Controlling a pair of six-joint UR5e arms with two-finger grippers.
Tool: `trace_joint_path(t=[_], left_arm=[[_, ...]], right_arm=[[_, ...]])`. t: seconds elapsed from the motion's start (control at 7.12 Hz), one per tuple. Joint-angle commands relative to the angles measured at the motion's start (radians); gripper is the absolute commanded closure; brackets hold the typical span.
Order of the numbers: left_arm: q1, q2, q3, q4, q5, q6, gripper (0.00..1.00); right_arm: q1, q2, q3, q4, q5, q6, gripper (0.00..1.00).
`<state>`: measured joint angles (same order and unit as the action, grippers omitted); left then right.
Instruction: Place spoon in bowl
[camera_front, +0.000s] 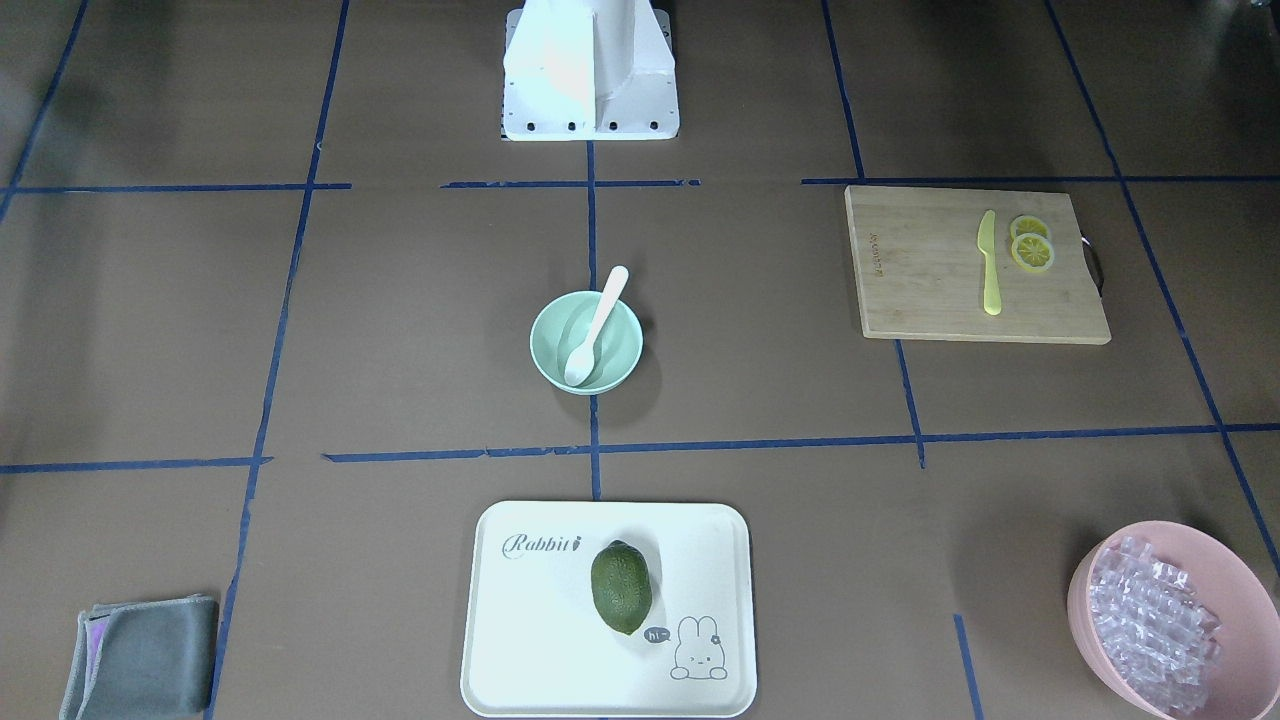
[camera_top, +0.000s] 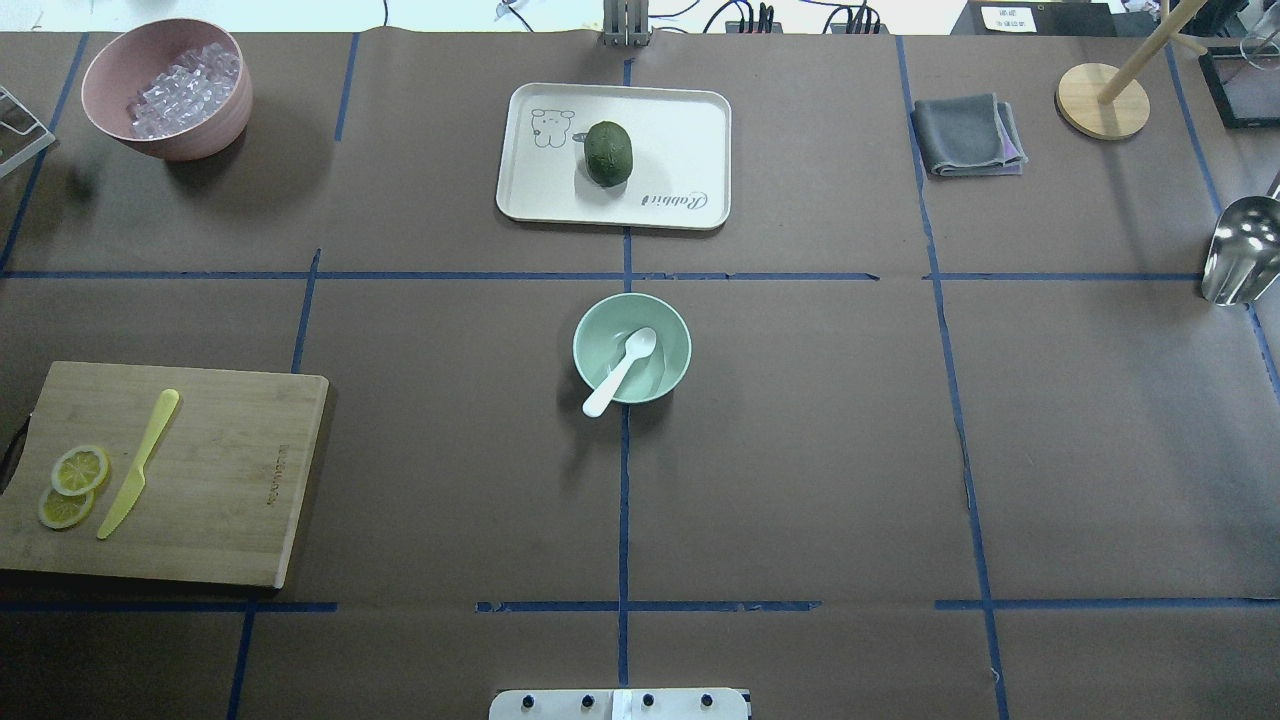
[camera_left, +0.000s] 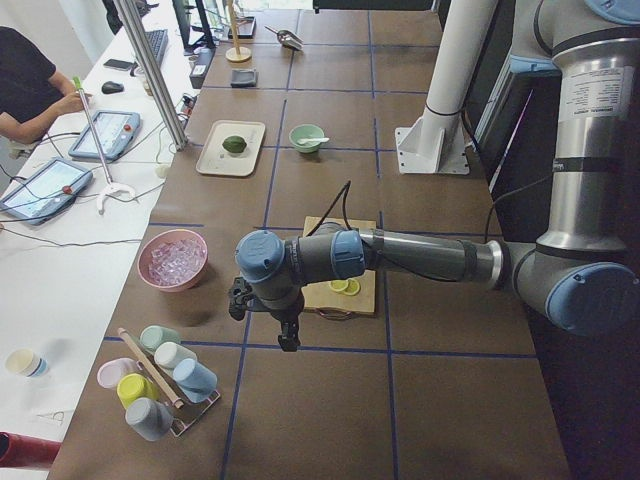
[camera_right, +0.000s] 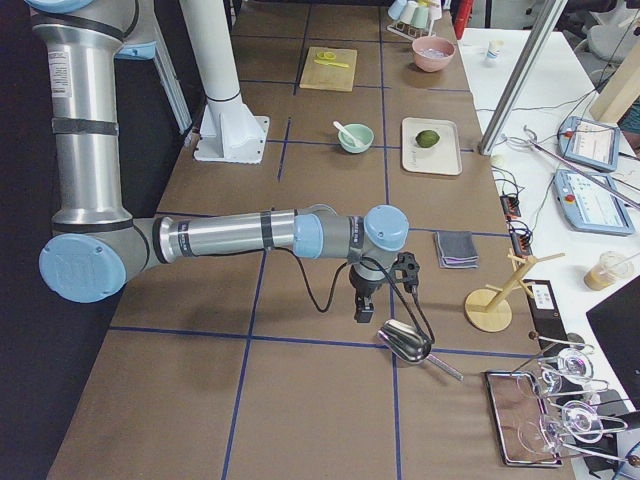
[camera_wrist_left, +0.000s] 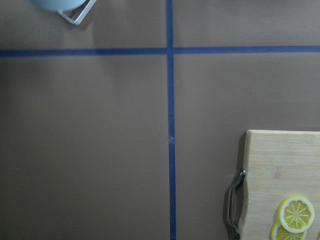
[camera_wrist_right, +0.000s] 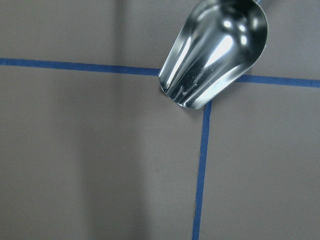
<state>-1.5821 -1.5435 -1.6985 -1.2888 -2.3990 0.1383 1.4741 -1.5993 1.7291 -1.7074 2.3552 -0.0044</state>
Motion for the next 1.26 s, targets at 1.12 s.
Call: trace_joint_path(t=[1.12], left_arm=[[0.005, -0.013, -0.026, 0.011, 0.003, -0.003, 0.0]], right_arm=[[0.0, -0.03, 0.02, -0.001, 0.012, 0.012, 0.0]])
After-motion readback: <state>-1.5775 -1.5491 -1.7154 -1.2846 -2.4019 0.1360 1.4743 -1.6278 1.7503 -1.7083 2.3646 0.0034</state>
